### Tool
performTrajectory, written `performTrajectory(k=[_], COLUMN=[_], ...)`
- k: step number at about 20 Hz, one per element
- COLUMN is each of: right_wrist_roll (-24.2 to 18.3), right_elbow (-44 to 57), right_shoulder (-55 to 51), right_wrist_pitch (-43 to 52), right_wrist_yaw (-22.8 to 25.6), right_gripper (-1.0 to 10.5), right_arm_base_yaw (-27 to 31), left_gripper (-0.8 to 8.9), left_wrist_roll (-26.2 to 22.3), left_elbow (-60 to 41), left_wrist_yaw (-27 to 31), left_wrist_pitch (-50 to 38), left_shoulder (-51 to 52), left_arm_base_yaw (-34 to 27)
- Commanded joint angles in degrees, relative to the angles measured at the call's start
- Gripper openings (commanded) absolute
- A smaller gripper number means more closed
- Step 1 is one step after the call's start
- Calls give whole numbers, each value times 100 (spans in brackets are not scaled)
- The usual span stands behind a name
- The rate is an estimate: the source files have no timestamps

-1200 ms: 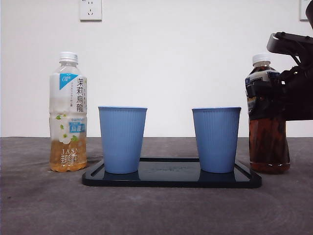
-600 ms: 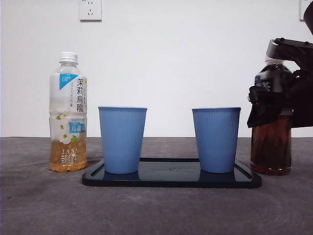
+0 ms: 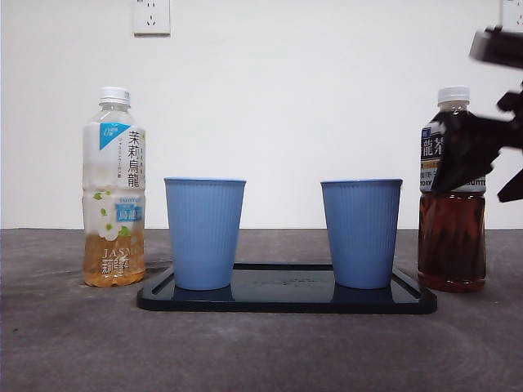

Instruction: Pour the drink into the cup

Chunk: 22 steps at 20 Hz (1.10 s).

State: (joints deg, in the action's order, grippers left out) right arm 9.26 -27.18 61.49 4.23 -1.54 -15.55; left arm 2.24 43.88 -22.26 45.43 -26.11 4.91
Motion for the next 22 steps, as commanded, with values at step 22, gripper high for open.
performTrajectory(k=[22], right_wrist_roll=[833], right_elbow=[-57], right_shoulder=[-4234], right_wrist_pitch=[-2962], right_wrist_yaw=[-313], right_gripper=[432], right_arm_base_yaw=[-737], left_gripper=[577], left_wrist_roll=[225], left_elbow=[-1355], left_wrist_yaw=[577], left_wrist_pitch=[-5340], left_shoulder=[-3742], left_arm_base_yaw=[826])
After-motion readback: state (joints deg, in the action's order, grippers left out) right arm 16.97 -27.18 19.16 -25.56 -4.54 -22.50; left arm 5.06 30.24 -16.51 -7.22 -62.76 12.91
